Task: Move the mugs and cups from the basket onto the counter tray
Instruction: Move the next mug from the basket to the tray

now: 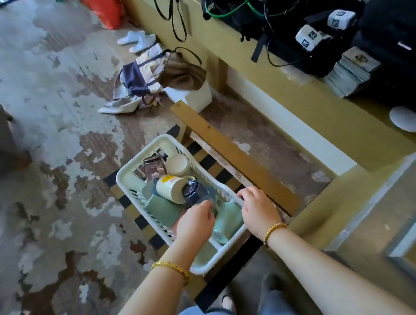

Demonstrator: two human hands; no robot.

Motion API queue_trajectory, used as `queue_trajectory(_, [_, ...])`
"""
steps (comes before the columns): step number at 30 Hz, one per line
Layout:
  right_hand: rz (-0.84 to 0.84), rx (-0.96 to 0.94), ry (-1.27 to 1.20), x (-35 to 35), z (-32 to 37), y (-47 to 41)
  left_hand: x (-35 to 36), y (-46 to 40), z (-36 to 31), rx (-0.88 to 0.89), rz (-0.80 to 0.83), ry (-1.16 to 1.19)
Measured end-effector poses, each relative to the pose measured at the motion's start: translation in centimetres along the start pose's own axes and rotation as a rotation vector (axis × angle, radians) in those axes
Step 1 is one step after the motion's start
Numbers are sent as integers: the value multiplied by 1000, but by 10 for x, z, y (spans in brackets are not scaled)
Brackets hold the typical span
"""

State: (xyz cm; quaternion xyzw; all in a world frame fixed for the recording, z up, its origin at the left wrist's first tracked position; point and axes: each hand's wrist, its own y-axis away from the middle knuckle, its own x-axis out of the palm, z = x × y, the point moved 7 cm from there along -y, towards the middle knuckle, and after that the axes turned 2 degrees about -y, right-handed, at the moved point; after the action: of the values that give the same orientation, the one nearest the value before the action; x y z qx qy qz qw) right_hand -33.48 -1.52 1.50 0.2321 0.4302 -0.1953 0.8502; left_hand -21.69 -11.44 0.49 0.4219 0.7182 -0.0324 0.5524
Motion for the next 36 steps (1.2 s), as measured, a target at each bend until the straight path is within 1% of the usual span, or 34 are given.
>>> queue_trajectory(4, [226,80,0,42,-9,-7,20,-6,31,-90,112,48])
queue_trajectory(9, [406,164,31,73,-24,-26,34,-18,54,-172,128,133])
queue_trajectory(12, [485,158,76,87,-26,-44,54,-23,64,-238,216,168])
queue_trajectory(16, [540,119,113,104,-28,-70,93,-28,63,-292,310,217])
queue_trajectory(20, [622,53,176,125,-29,-85,126,-26,55,-331,344,272])
queue_trajectory(23, [664,49,192,138,-34,-90,139,-27,53,-347,311,248])
queue_trajectory(28, [654,78,136,147,-38,-98,147,-31,47,-361,275,105])
queue_trajectory(31, [662,104,103,149,-39,-103,150,-35,51,-408,267,171])
queue_trajectory(36, [665,115,-55,146,-27,-108,146,-40,55,-379,249,227])
